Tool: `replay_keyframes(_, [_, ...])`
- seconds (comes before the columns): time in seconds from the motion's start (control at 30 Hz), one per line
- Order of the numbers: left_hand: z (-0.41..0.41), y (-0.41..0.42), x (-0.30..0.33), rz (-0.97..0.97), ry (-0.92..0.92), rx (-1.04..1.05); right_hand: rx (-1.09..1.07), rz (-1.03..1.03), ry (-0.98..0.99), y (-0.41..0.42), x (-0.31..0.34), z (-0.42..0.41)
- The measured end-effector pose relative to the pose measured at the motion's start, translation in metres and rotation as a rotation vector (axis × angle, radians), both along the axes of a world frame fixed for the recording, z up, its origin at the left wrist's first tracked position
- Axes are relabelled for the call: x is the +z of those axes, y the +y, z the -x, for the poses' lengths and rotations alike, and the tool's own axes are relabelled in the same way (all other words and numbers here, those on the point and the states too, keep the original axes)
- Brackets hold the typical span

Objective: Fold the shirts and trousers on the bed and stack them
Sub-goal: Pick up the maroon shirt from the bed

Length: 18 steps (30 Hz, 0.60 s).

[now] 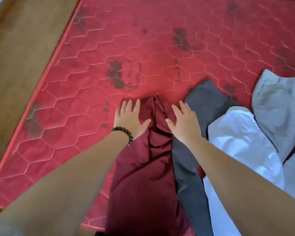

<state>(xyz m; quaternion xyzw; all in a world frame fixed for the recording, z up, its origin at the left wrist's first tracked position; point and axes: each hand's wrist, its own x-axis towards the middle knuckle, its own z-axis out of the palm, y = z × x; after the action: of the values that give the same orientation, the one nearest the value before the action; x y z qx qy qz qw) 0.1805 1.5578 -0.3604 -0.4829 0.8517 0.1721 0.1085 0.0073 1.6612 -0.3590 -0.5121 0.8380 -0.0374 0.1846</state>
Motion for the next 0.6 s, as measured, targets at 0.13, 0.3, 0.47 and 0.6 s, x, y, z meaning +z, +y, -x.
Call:
replay_keyframes(0.13, [0.024, -0.027, -0.063, -0.012, 0.006, 0.019, 0.027, -0.053, 0.038, -0.034, -0.056, 0.008])
replay_keyframes(0.3, [0.034, -0.038, -0.113, -0.079, -0.007, 0.038, 0.028, -0.175, 0.011, -0.052, -0.098, 0.004])
replay_keyframes(0.47, [0.022, -0.028, -0.125, 0.056, 0.064, -0.02, 0.036, -0.013, 0.018, -0.047, -0.109, -0.004])
replay_keyframes(0.6, [0.005, -0.028, -0.105, 0.108, 0.226, -0.003, 0.022, 0.158, -0.002, -0.038, -0.095, -0.005])
